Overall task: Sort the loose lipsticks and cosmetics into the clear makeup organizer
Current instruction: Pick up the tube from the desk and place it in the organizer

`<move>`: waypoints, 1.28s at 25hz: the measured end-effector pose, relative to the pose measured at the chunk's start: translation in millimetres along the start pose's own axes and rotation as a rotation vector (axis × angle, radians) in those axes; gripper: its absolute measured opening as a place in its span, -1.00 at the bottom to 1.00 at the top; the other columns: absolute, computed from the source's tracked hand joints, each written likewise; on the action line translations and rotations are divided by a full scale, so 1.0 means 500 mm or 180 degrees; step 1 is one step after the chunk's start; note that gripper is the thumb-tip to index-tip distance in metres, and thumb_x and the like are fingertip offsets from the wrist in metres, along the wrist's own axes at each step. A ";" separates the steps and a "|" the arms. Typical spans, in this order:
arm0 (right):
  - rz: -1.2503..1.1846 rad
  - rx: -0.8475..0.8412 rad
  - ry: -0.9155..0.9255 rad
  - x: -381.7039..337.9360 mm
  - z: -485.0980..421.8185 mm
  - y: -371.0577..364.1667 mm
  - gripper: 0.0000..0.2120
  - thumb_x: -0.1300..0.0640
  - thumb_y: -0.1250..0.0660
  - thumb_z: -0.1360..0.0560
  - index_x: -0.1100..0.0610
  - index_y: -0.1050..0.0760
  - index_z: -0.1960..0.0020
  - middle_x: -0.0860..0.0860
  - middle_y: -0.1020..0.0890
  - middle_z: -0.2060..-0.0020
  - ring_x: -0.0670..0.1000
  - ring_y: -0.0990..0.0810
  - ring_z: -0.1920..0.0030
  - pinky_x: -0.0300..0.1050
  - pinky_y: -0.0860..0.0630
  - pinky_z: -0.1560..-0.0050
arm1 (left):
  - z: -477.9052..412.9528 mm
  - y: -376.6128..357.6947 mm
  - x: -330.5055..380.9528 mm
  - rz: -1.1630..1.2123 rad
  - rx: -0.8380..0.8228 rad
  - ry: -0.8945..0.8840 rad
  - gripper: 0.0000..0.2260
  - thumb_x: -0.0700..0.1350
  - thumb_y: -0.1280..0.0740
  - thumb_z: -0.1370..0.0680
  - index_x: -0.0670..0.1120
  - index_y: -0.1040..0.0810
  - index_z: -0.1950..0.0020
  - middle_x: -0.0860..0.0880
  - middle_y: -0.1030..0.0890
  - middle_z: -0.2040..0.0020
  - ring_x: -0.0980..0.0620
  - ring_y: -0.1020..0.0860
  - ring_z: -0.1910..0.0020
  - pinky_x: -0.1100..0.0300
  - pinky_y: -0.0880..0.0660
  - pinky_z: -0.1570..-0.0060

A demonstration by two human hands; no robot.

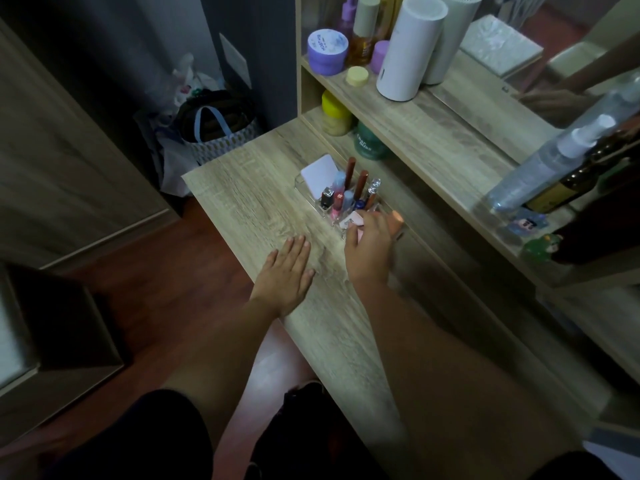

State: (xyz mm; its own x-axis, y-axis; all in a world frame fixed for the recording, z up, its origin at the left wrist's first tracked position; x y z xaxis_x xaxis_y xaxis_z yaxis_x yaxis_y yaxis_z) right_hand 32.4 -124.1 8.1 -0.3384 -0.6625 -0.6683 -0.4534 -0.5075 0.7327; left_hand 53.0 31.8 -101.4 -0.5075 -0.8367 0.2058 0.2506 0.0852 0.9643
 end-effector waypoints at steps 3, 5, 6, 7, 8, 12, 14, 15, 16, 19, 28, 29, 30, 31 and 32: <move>-0.0031 0.0012 0.0043 -0.006 0.004 -0.007 -0.78 0.24 -0.21 -0.55 0.27 -0.51 -0.14 0.19 -0.56 -0.11 0.09 -0.48 -0.15 -0.18 -0.36 -0.10 | 0.001 -0.001 -0.001 0.0000 0.0026 -0.0009 -0.48 0.08 0.07 -0.61 -0.09 0.04 -0.53 -0.06 -0.03 -0.57 -0.03 0.03 -0.55 -0.04 -0.04 -0.48; -0.0098 0.0021 0.0039 -0.011 0.002 -0.009 -0.79 0.25 -0.21 -0.55 0.26 -0.51 -0.15 0.18 -0.56 -0.11 0.09 -0.50 -0.15 -0.22 -0.33 -0.08 | 0.001 -0.002 -0.001 0.0002 0.0035 -0.0010 -0.48 0.08 0.07 -0.61 -0.09 0.04 -0.52 -0.06 -0.03 -0.57 -0.03 0.03 -0.55 -0.04 -0.03 -0.48; -0.0192 0.0040 0.0022 -0.012 -0.001 -0.009 -0.78 0.27 -0.22 -0.55 0.26 -0.50 -0.16 0.18 -0.57 -0.10 0.10 -0.52 -0.14 -0.19 -0.38 -0.09 | 0.001 -0.003 -0.001 0.0003 0.0042 -0.0006 -0.48 0.08 0.07 -0.61 -0.09 0.04 -0.52 -0.06 -0.03 -0.57 -0.03 0.03 -0.55 -0.04 -0.04 -0.48; -0.0327 0.0060 -0.0034 -0.011 -0.005 -0.009 -0.79 0.28 -0.24 -0.54 0.26 -0.49 -0.16 0.19 -0.58 -0.09 0.10 -0.54 -0.11 -0.13 -0.44 -0.08 | 0.000 -0.003 -0.002 -0.0001 0.0054 -0.0004 -0.48 0.08 0.06 -0.61 -0.09 0.03 -0.52 -0.06 -0.04 -0.57 -0.03 0.03 -0.55 -0.04 -0.04 -0.48; -0.0445 0.0061 -0.0128 -0.008 -0.007 -0.011 -0.80 0.28 -0.25 -0.54 0.25 -0.48 -0.15 0.18 -0.59 -0.07 0.10 -0.57 -0.08 -0.10 -0.50 -0.05 | 0.000 -0.003 -0.002 -0.0003 0.0064 -0.0003 -0.48 0.08 0.06 -0.61 -0.09 0.02 -0.52 -0.06 -0.04 -0.57 -0.03 0.02 -0.55 -0.04 -0.05 -0.48; -0.0472 0.0149 -0.0348 0.002 -0.016 -0.020 -0.85 0.26 -0.27 -0.54 0.24 -0.52 -0.09 0.16 -0.62 0.01 0.01 -0.57 0.01 -0.26 -0.41 0.07 | -0.002 -0.005 -0.004 0.0004 0.0109 -0.0012 -0.48 0.09 0.07 -0.60 -0.09 0.00 -0.52 -0.07 -0.06 -0.57 -0.03 0.00 -0.55 -0.05 -0.07 -0.47; -0.0393 0.0385 -0.0262 -0.001 -0.019 -0.014 -0.87 0.28 -0.31 -0.52 0.25 -0.56 -0.04 0.17 -0.65 0.10 -0.21 -0.37 0.08 -0.40 -0.22 0.10 | -0.002 -0.006 -0.004 -0.0016 0.0112 -0.0008 -0.48 0.10 0.08 -0.60 -0.09 0.01 -0.52 -0.07 -0.06 -0.57 -0.03 0.00 -0.55 -0.05 -0.08 -0.47; -0.0374 0.0536 -0.0188 -0.003 -0.019 -0.009 -0.89 0.29 -0.33 -0.49 0.27 -0.57 0.00 0.15 -0.64 0.17 -0.30 -0.24 0.17 -0.45 -0.14 0.15 | -0.002 -0.006 -0.004 -0.0024 0.0116 -0.0007 -0.48 0.10 0.09 -0.60 -0.08 0.01 -0.52 -0.06 -0.06 -0.57 -0.03 0.00 -0.55 -0.05 -0.08 -0.47; -0.0399 0.0667 -0.0138 -0.006 -0.017 -0.006 -0.91 0.31 -0.36 -0.47 0.27 -0.58 0.03 0.10 -0.60 0.23 -0.33 -0.23 0.20 -0.44 -0.12 0.19 | -0.002 -0.007 -0.004 -0.0029 0.0123 -0.0007 -0.48 0.10 0.09 -0.60 -0.08 0.02 -0.52 -0.06 -0.06 -0.57 -0.03 0.00 -0.55 -0.04 -0.08 -0.47; -0.0485 0.0706 -0.0215 -0.001 -0.018 -0.005 -0.90 0.30 -0.37 -0.47 0.25 -0.58 0.02 0.03 -0.49 0.20 -0.49 -0.34 0.08 -0.44 -0.25 0.17 | -0.003 -0.008 -0.005 -0.0015 0.0139 -0.0016 -0.48 0.10 0.10 -0.60 -0.08 0.03 -0.52 -0.06 -0.05 -0.57 -0.02 0.01 -0.55 -0.04 -0.07 -0.47; -0.0616 0.0465 -0.0315 -0.001 0.006 0.008 -0.73 0.21 -0.42 -0.43 0.23 -0.48 -0.09 0.16 -0.56 -0.07 0.08 -0.55 -0.06 -0.04 -0.59 -0.03 | -0.012 0.061 -0.004 0.1019 0.0485 0.0011 -0.56 -0.03 -0.12 -0.60 -0.15 -0.25 -0.44 -0.17 -0.32 -0.46 -0.13 -0.25 -0.46 0.02 -0.20 -0.42; -0.0583 0.0529 -0.0426 0.007 0.019 0.007 -0.68 0.19 -0.44 -0.42 0.24 -0.46 -0.12 0.18 -0.55 -0.10 0.10 -0.54 -0.08 0.01 -0.59 -0.06 | -0.023 0.084 -0.012 0.1312 0.0716 0.0168 -0.61 -0.09 -0.15 -0.59 -0.20 -0.32 -0.39 -0.22 -0.40 -0.39 -0.17 -0.32 -0.40 0.05 -0.24 -0.39; -0.0461 0.0596 -0.0609 0.020 0.036 0.005 -0.62 0.15 -0.45 -0.40 0.23 -0.43 -0.15 0.20 -0.53 -0.14 0.12 -0.52 -0.11 0.00 -0.56 -0.11 | -0.039 0.103 -0.022 0.1560 0.0872 0.0393 -0.64 -0.15 -0.15 -0.58 -0.24 -0.36 -0.35 -0.25 -0.43 -0.34 -0.20 -0.35 -0.35 0.07 -0.24 -0.37; -0.0253 0.0650 -0.0828 0.037 0.053 0.001 -0.55 0.10 -0.47 -0.39 0.22 -0.40 -0.18 0.20 -0.51 -0.17 0.13 -0.50 -0.16 -0.01 -0.49 -0.16 | -0.057 0.118 -0.033 0.1737 0.0942 0.0622 -0.65 -0.20 -0.15 -0.57 -0.28 -0.36 -0.34 -0.27 -0.44 -0.33 -0.22 -0.36 -0.34 0.06 -0.23 -0.37; -0.0024 0.0655 -0.1045 0.056 0.068 -0.004 -0.47 0.04 -0.48 -0.37 0.23 -0.38 -0.22 0.21 -0.50 -0.19 0.15 -0.48 -0.19 -0.02 -0.45 -0.20 | -0.077 0.130 -0.044 0.1862 0.0929 0.0819 -0.64 -0.24 -0.15 -0.56 -0.30 -0.34 -0.35 -0.29 -0.42 -0.34 -0.23 -0.34 -0.34 0.04 -0.22 -0.38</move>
State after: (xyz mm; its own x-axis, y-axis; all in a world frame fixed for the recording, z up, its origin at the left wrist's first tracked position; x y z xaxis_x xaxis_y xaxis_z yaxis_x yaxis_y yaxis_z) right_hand -4.4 -122.8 -16.3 -0.5654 -0.4305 -0.7036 -0.6016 -0.3684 0.7088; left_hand 112.4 34.9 -49.5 -0.1367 -0.7076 0.6933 0.1731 0.6720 0.7200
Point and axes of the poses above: each hand's wrist, its own z-axis away from the middle knuckle, its own y-axis out of the back of the hand, x = y × z, the point moved 6 cm from there along -z, towards the middle knuckle
